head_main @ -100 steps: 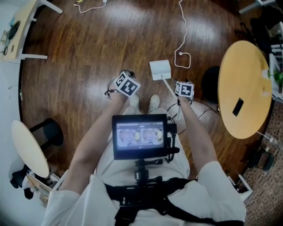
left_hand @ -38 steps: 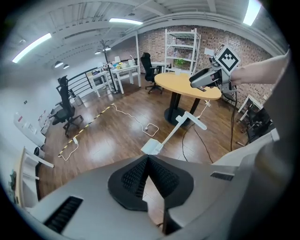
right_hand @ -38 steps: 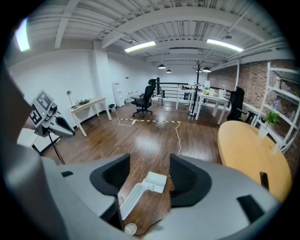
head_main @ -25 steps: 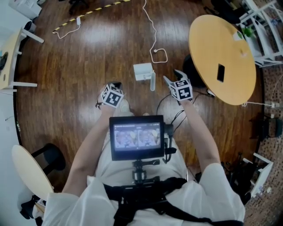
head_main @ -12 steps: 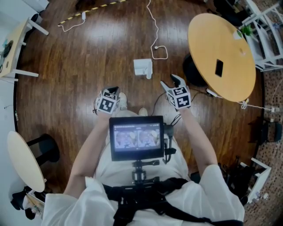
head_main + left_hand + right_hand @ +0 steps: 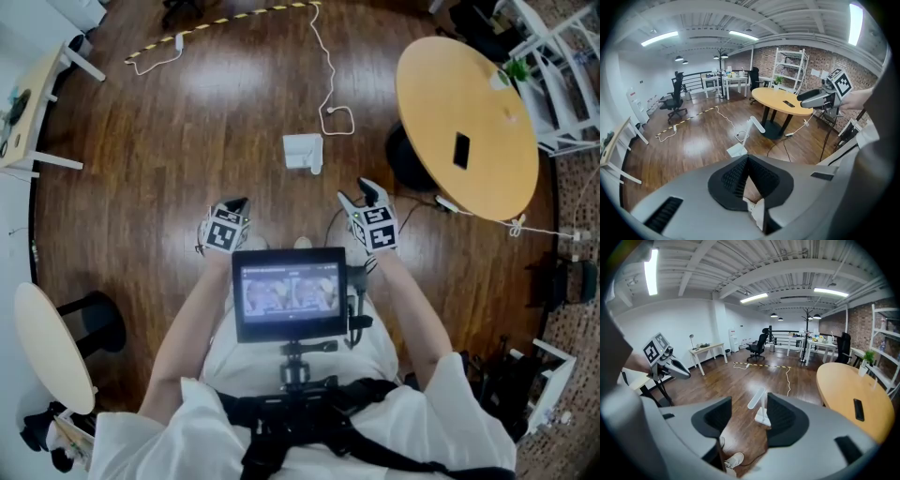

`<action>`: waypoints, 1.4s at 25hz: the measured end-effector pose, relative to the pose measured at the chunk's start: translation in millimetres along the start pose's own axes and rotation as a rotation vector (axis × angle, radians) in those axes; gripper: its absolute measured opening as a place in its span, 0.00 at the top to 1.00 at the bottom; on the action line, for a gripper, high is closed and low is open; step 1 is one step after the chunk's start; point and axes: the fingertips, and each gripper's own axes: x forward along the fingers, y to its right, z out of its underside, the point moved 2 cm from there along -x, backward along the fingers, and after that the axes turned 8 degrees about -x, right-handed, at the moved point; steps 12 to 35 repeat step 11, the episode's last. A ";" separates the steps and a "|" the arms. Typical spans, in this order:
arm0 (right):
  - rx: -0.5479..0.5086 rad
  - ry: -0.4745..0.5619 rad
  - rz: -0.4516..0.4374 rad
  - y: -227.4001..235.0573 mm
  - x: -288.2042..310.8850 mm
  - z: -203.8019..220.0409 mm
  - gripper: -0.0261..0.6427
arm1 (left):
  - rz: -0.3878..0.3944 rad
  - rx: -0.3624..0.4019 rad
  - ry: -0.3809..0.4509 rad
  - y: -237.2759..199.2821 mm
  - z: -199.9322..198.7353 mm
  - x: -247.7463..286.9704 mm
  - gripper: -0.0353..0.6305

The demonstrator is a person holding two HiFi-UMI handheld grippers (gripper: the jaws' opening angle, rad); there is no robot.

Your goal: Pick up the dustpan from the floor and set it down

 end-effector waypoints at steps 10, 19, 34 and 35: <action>0.016 0.013 0.008 -12.2 8.2 -10.5 0.58 | 0.049 0.010 0.018 -7.6 -16.0 -1.6 0.96; 0.020 0.016 0.011 -10.4 7.4 -11.9 0.58 | 0.057 0.010 0.018 -6.0 -18.2 -0.9 0.95; 0.020 0.016 0.011 -10.4 7.4 -11.9 0.58 | 0.057 0.010 0.018 -6.0 -18.2 -0.9 0.95; 0.020 0.016 0.011 -10.4 7.4 -11.9 0.58 | 0.057 0.010 0.018 -6.0 -18.2 -0.9 0.95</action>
